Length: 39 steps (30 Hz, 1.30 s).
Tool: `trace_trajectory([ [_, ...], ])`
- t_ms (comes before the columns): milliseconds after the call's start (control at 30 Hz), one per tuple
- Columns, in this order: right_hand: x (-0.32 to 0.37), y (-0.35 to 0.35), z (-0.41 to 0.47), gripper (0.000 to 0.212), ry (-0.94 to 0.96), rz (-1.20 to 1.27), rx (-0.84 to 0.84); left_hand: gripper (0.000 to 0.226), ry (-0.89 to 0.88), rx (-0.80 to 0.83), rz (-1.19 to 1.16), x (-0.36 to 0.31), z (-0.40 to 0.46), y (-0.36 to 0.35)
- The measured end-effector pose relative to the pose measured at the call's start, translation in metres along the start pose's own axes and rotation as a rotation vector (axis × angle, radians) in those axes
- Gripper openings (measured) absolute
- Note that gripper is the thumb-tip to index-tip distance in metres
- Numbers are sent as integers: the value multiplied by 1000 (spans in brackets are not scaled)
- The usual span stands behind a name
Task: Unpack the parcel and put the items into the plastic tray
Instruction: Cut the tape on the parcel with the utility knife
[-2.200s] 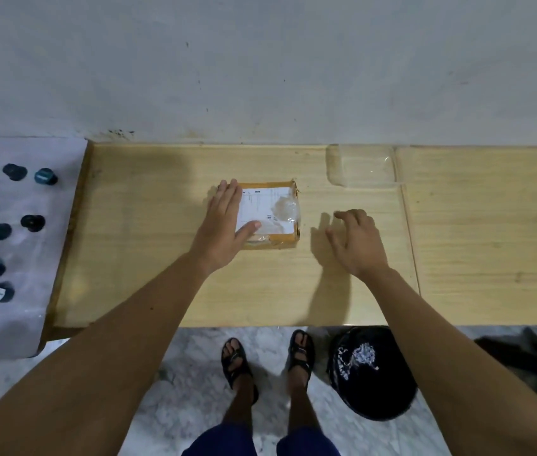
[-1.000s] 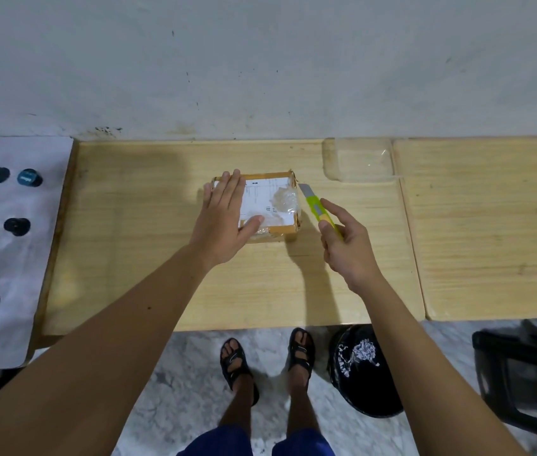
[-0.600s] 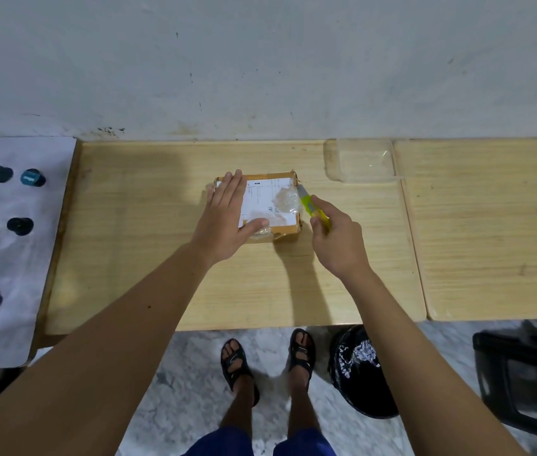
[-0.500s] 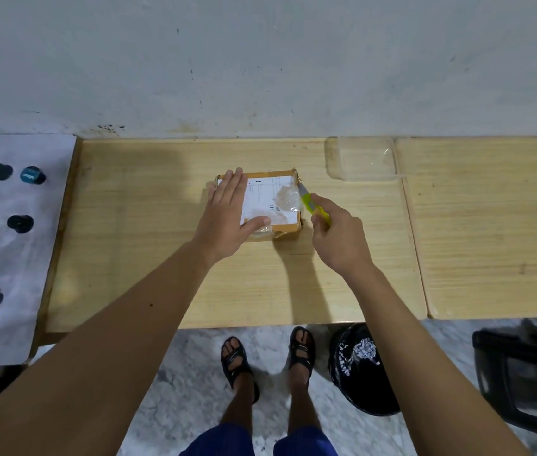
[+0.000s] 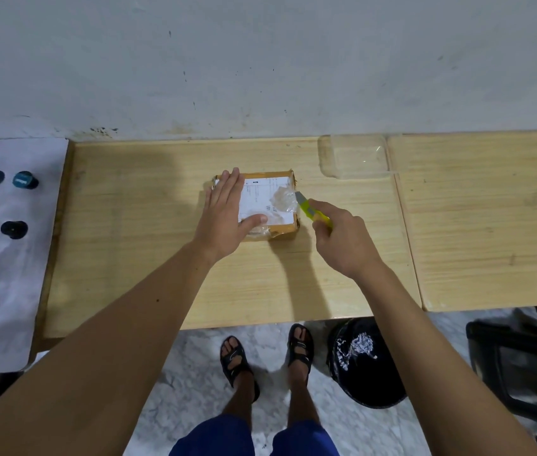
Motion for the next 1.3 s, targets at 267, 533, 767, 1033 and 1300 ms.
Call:
trace_trajectory([
  [267, 5, -12, 3, 48, 6, 31, -42, 99, 63, -46, -84, -3, 0, -2],
  [533, 3, -19, -5, 48, -20, 57, -59, 102, 109, -16, -115, -5, 2, -3],
  [767, 5, -17, -9, 50, 37, -24, -78, 99, 132, -51, -158, -7, 1, -4],
  [1033, 8, -26, -1, 50, 36, 37, -110, 100, 107, -36, -175, -3, 1, -5],
  [1300, -12, -11, -4, 47, 101, -18, -73, 97, 145, -73, -226, -6, 1, -4],
])
Point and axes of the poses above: each hand's wrist, its own z-axis towards the middle knuckle, its own y-axis out of the back of the hand, x = y × z, the point moved 4 cm from there along z, towards the middle knuckle, and after that the axes turned 14 degrees about x, right-handed, at the moved point
